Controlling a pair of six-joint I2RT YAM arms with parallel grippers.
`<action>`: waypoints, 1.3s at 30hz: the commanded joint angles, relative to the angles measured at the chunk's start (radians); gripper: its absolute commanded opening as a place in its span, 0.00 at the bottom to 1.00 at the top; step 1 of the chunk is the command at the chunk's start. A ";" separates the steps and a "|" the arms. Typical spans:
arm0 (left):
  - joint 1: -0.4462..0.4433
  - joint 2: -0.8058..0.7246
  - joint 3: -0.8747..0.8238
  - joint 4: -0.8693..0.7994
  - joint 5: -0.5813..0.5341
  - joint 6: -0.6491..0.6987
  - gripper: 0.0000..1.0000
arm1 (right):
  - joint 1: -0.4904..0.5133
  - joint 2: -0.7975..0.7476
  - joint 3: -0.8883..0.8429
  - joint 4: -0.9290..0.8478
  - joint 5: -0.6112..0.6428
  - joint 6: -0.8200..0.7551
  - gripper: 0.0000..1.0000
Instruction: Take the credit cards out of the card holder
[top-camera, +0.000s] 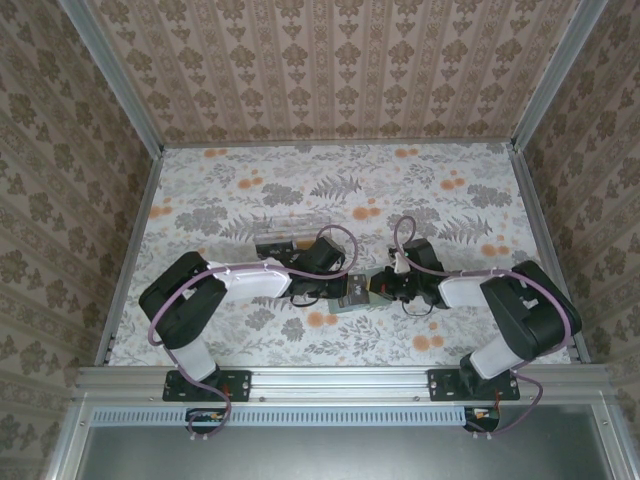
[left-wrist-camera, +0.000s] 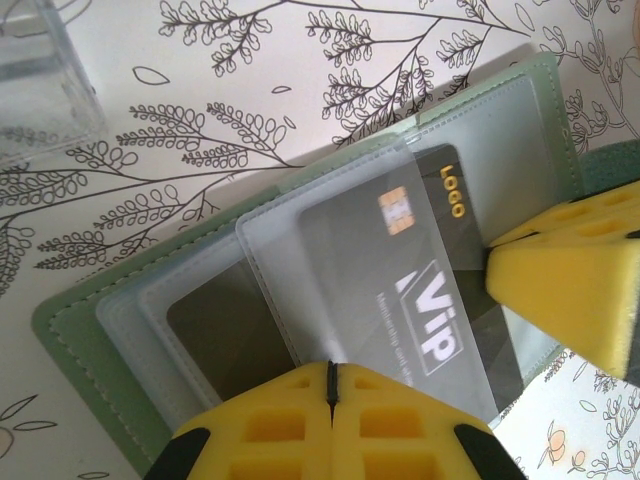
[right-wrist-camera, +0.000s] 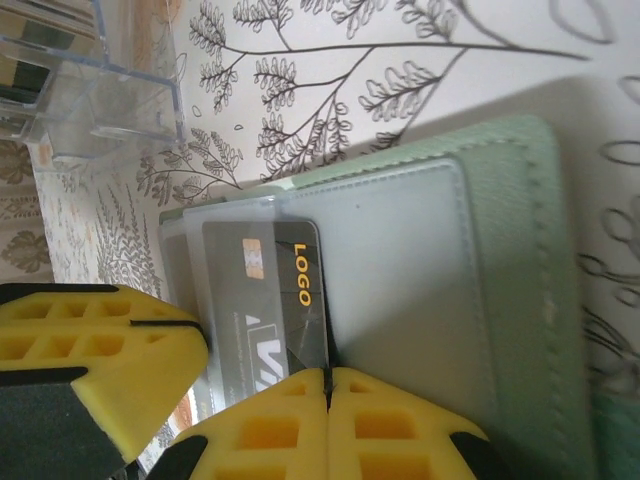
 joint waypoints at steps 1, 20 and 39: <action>0.001 0.029 -0.025 -0.111 -0.042 0.002 0.00 | -0.024 -0.056 -0.021 -0.114 0.055 -0.047 0.00; -0.002 -0.019 -0.023 -0.084 -0.017 0.016 0.03 | -0.157 -0.547 -0.059 -0.438 0.123 -0.132 0.00; 0.035 -0.661 -0.107 -0.286 -0.392 -0.038 1.00 | 0.154 -0.542 0.311 -0.632 0.389 -0.387 0.00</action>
